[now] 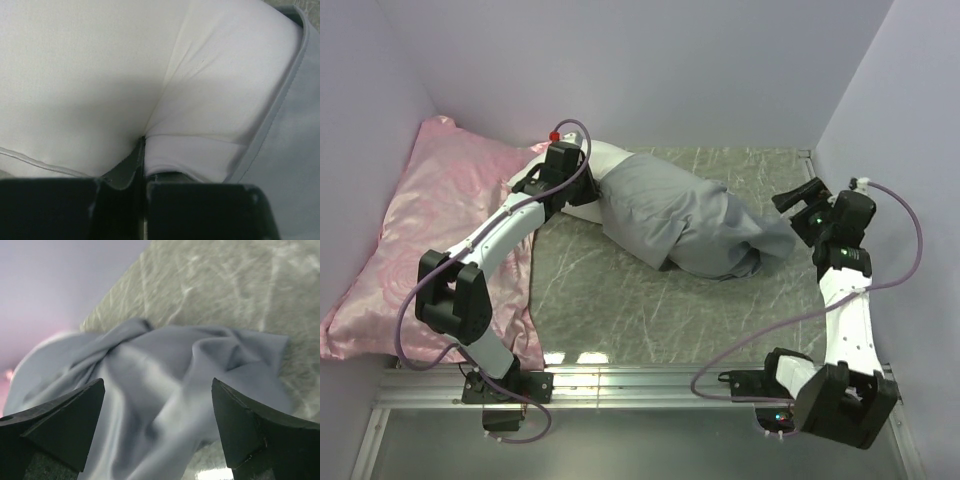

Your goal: Remove the pillowcase from the pillow

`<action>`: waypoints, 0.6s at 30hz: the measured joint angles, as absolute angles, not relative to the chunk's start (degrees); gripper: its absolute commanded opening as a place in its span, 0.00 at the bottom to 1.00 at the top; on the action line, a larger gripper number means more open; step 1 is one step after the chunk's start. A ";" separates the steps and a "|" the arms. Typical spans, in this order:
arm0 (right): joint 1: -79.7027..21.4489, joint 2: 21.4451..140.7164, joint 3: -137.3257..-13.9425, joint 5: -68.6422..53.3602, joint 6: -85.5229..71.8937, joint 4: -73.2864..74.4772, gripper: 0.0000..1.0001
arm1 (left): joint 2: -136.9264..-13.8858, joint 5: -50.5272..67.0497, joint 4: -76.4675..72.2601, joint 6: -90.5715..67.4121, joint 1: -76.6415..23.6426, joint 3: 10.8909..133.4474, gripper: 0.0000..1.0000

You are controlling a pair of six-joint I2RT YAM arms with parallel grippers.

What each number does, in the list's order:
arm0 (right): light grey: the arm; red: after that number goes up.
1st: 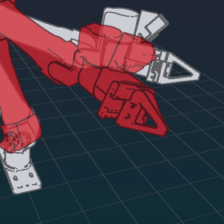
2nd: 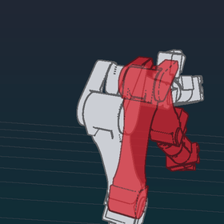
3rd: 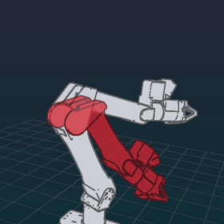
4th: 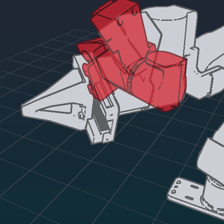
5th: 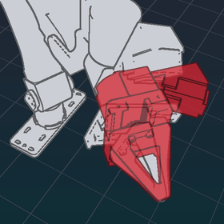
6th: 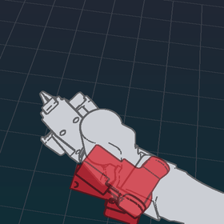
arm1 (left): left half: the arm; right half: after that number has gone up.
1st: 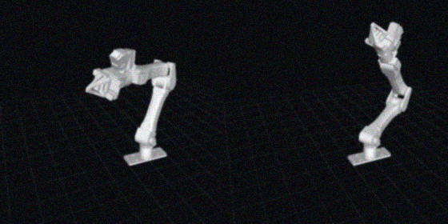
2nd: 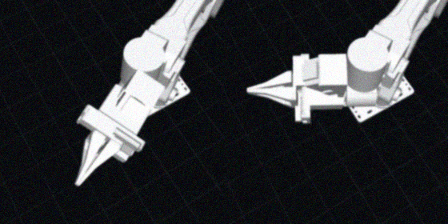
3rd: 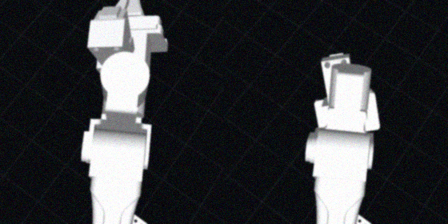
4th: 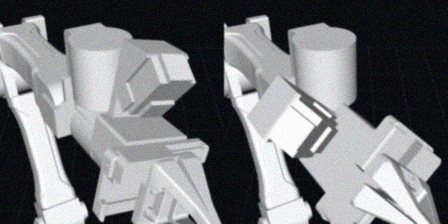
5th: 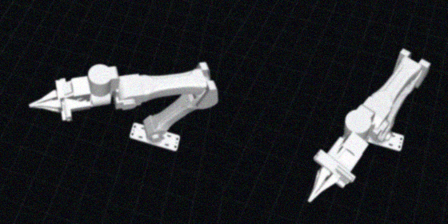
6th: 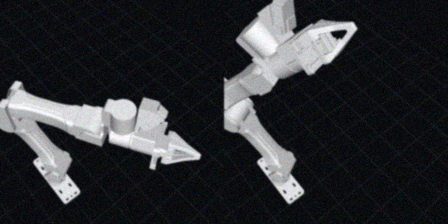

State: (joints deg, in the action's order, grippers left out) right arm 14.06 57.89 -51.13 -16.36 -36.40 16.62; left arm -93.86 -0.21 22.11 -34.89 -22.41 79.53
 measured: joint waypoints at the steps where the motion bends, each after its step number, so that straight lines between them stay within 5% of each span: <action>1: 16.40 58.81 -50.54 -17.65 -37.30 15.64 0.93 | -93.86 -0.21 22.17 -34.85 -22.41 79.53 0.00; 9: 21.08 61.17 -50.30 -24.82 -39.64 13.78 0.94 | -94.41 0.08 23.33 -34.54 -22.39 80.73 0.00; 18: 11.42 42.83 -35.97 -25.02 -37.50 9.30 0.99 | -94.80 0.38 23.66 -34.57 -22.31 81.62 0.00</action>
State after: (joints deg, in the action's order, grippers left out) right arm 11.42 42.83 -35.97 -25.02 -37.50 9.30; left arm -94.80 0.38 23.66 -34.57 -22.31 81.62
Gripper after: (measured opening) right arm 0.986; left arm 0.047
